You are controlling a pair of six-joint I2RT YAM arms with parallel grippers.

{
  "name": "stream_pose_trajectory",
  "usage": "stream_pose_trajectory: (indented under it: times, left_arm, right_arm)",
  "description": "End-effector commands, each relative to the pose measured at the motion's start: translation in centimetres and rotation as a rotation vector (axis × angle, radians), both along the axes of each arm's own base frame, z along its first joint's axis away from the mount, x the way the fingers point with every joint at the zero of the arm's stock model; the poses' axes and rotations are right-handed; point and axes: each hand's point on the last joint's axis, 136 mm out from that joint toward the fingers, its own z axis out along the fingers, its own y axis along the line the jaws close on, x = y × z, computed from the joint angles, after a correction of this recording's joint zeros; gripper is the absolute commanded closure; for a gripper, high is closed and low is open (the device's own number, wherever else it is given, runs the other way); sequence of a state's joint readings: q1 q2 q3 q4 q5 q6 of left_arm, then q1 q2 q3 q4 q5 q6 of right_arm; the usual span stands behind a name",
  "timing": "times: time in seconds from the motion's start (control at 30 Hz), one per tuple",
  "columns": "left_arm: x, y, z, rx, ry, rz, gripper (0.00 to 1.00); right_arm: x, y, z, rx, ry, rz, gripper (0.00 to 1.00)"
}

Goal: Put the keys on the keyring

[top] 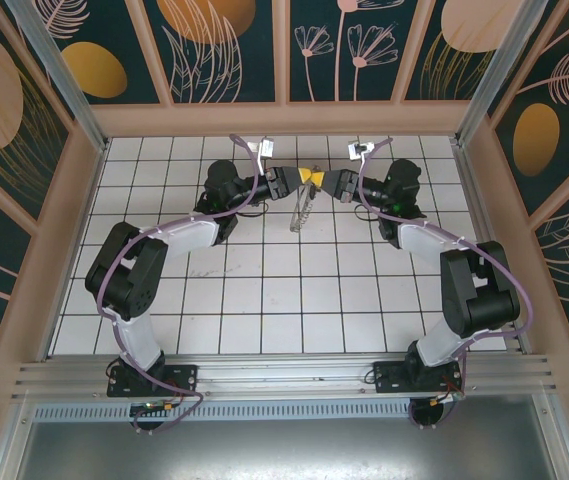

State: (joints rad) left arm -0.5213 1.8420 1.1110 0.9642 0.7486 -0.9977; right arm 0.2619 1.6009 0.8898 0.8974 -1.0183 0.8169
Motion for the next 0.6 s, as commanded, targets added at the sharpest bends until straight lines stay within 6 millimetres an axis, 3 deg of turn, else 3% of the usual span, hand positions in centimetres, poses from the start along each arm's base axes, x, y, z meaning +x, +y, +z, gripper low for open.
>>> stream_pose_trajectory:
  times: [0.0, 0.17, 0.57]
  left_arm:
    - [0.1, 0.2, 1.5, -0.036, -0.052, -0.013, 0.72]
    - [0.1, 0.1, 1.5, -0.046, -0.049, -0.019, 0.75]
    - [-0.6, 0.4, 0.3, -0.021, -0.037, -0.023, 0.71]
  right_arm:
    - [-0.1, 0.1, 2.0, -0.001, -0.086, -0.006, 1.0]
    - [-0.1, 0.1, 1.8, -0.013, -0.088, -0.013, 1.0]
    - [0.2, 0.0, 1.8, -0.005, -0.088, -0.02, 1.0]
